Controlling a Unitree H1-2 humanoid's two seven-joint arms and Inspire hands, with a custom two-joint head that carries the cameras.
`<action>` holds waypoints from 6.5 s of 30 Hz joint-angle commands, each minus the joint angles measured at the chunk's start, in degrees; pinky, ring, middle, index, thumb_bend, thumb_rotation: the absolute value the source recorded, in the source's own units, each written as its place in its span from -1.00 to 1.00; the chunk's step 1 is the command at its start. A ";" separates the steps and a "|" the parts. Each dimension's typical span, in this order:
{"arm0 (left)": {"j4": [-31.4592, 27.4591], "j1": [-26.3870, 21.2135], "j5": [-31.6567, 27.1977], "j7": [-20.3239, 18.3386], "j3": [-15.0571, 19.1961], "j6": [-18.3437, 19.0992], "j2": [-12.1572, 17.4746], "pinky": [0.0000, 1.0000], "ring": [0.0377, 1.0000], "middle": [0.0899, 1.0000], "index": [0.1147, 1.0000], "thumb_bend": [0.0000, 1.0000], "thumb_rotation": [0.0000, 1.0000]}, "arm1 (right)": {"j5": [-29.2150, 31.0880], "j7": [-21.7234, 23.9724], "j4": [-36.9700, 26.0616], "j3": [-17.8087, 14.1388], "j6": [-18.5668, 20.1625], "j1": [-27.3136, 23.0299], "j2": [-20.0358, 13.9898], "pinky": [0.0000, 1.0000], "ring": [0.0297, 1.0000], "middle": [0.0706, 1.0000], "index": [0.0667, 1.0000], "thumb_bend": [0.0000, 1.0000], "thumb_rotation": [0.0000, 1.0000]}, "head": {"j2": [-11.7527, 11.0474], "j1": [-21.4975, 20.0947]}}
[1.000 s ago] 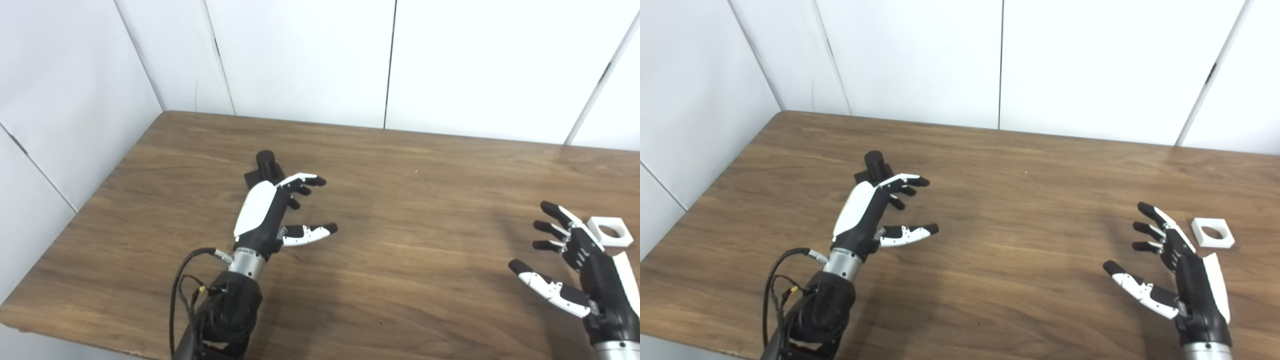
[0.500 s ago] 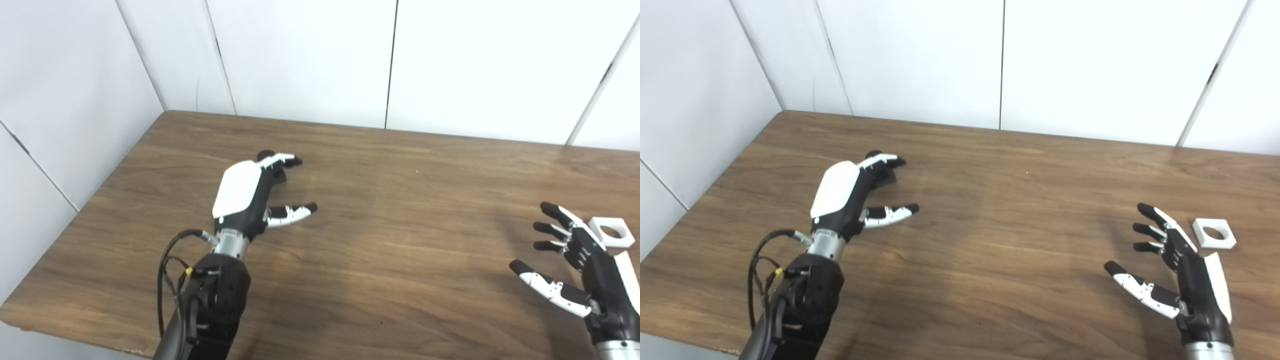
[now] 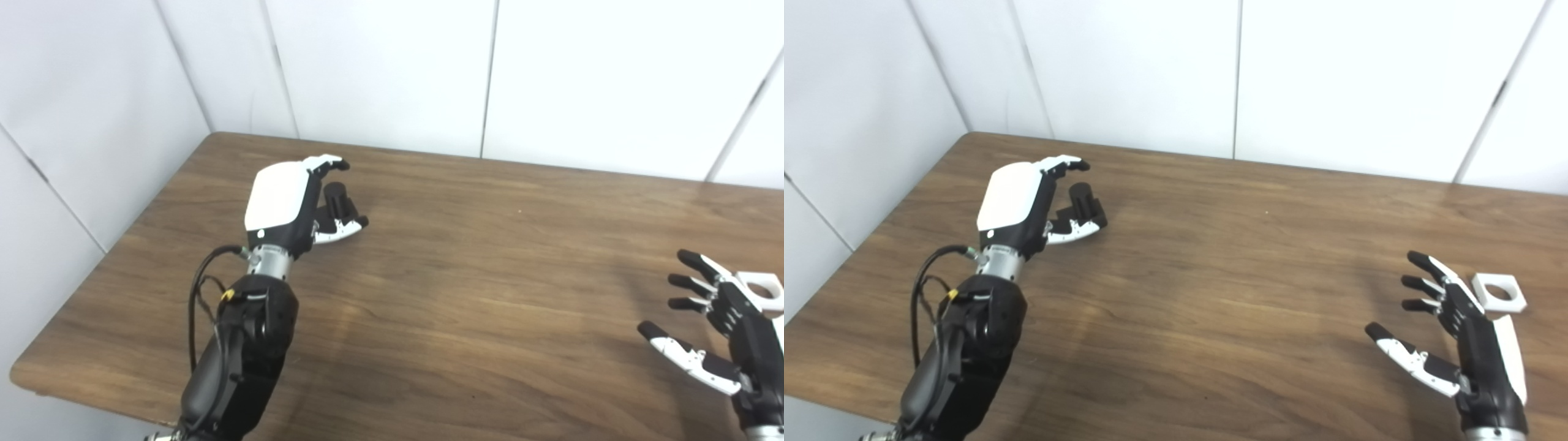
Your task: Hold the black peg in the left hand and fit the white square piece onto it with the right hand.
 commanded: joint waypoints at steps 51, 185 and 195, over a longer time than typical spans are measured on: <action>17.48 -12.38 8.22 -11.57 -4.85 9.18 10.19 0.78 0.89 0.85 0.38 0.82 0.18 | 0.92 0.54 -4.01 -0.44 -0.17 -0.89 -1.45 0.18 0.50 0.70 0.58 0.21 -0.86 | 0.91 -1.18; 30.25 -15.20 -46.65 -28.13 -11.90 -16.77 10.81 1.00 0.90 0.67 -0.16 0.04 -0.85 | -3.20 -0.54 -8.08 -0.10 2.70 1.76 1.64 0.32 0.55 0.73 0.60 -0.07 -0.84 | 3.04 -8.27; 28.64 -16.30 -44.68 -31.57 -18.77 -19.14 9.20 0.80 0.84 0.63 -0.16 0.05 -0.86 | -1.21 -0.81 -5.93 -0.46 1.79 1.91 1.87 0.33 0.55 0.78 0.66 -0.02 -0.51 | 3.73 -11.98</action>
